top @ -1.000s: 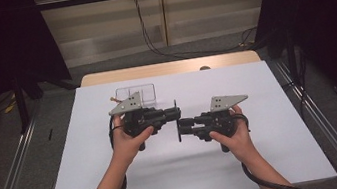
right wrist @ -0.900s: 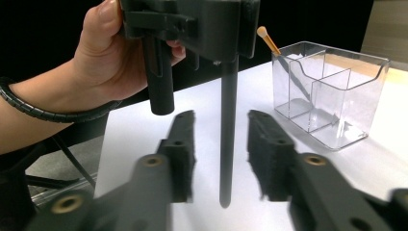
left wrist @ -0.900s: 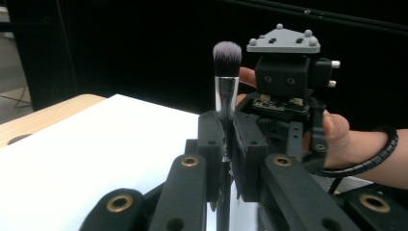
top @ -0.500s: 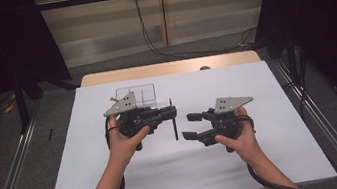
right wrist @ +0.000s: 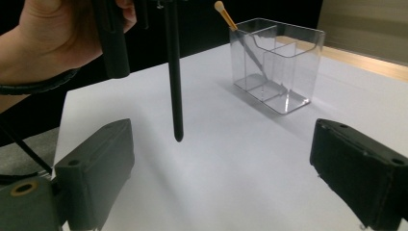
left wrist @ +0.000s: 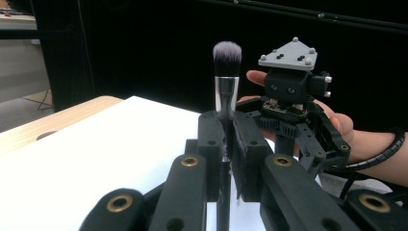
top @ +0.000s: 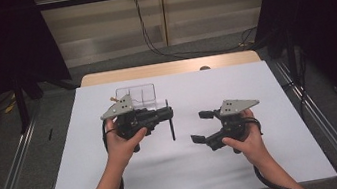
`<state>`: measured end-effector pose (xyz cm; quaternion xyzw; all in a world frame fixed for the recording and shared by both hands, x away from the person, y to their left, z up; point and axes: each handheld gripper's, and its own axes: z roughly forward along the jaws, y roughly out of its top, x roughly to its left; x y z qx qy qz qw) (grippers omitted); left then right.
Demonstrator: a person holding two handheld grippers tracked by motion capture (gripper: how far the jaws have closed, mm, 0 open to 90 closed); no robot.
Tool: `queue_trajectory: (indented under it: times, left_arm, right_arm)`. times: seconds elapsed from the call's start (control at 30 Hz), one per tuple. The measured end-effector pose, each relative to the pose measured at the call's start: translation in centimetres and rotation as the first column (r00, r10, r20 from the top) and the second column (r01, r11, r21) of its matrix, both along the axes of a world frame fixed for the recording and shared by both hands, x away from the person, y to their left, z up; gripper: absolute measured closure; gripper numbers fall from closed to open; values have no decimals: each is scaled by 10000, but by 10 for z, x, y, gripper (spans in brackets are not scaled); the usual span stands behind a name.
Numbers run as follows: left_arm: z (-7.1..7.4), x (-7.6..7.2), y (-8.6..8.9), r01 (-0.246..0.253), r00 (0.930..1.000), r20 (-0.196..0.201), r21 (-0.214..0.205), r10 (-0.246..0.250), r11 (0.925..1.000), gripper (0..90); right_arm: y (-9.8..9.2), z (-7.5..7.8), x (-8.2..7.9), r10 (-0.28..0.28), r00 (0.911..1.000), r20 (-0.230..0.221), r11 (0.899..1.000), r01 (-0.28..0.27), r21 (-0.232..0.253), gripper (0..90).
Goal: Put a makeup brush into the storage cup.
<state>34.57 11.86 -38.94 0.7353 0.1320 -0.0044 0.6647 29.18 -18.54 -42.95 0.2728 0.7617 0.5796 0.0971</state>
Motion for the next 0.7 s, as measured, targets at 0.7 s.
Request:
queue_trajectory:
  times: [0.7]
  left_arm:
    - [-4, 1, 13, -496, 9988, 52, 98, 495, 9987, 835]
  right_arm:
    - [-28, -7, -10, -204, 9997, 98, 9986, 208, -489, 61]
